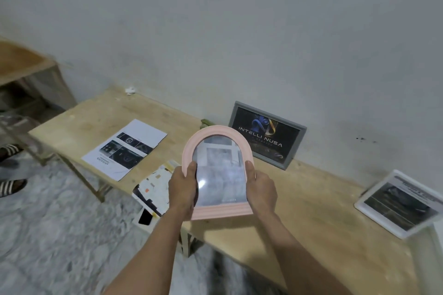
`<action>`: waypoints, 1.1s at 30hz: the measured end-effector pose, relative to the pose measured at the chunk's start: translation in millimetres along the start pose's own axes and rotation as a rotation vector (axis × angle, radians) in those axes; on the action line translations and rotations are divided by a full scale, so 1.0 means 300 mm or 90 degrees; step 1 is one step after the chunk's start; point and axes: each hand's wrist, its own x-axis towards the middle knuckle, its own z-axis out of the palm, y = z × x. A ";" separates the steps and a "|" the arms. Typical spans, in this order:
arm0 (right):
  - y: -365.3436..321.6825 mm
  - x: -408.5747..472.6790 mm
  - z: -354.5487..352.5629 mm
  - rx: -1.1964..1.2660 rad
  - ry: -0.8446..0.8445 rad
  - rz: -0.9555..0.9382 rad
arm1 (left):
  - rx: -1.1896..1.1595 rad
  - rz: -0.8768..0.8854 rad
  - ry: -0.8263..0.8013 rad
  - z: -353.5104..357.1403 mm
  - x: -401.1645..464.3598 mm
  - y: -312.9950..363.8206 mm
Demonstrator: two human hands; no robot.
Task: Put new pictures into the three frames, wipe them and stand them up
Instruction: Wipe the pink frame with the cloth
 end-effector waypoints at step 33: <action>-0.519 0.886 0.582 -0.014 -0.256 -0.140 | -0.147 -0.100 0.086 -0.202 0.884 0.167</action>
